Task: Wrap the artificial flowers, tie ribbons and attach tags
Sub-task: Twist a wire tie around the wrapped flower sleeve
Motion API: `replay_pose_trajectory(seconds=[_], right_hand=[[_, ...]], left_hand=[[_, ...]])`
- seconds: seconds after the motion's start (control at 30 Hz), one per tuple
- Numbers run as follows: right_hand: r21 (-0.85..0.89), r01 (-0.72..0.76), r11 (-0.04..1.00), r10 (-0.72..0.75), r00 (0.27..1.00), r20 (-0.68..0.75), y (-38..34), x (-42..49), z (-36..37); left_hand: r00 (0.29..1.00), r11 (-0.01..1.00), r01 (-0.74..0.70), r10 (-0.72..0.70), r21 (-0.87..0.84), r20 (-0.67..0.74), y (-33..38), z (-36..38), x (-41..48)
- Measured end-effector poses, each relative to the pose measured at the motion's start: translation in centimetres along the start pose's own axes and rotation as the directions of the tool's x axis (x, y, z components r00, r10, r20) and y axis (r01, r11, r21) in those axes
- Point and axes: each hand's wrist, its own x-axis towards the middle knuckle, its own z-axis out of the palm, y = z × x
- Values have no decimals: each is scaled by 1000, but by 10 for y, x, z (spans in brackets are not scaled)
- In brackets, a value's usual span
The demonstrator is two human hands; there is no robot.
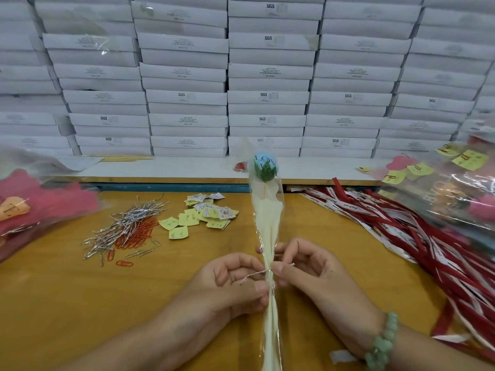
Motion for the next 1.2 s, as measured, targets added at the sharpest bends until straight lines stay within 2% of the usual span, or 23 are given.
replay_pose_trajectory(seconds=[0.37, 0.73, 1.03, 1.2], right_hand=[[-22, 13, 1000, -12, 998, 54, -1, 0, 0], [207, -137, 969, 134, 991, 30, 1, 4, 0], [340, -209, 917, 186, 978, 98, 4, 6, -2], [356, -193, 914, 169, 981, 98, 4, 6, -4]], left_hand=[[997, 998, -55, 55, -3, -55, -1, 3, 1], [992, 997, -67, 62, -38, -110, -4, 2, 4], [992, 996, -27, 15, -90, -128, -5, -1, 6], [993, 996, -36, 27, -79, -114, -4, -1, 6]])
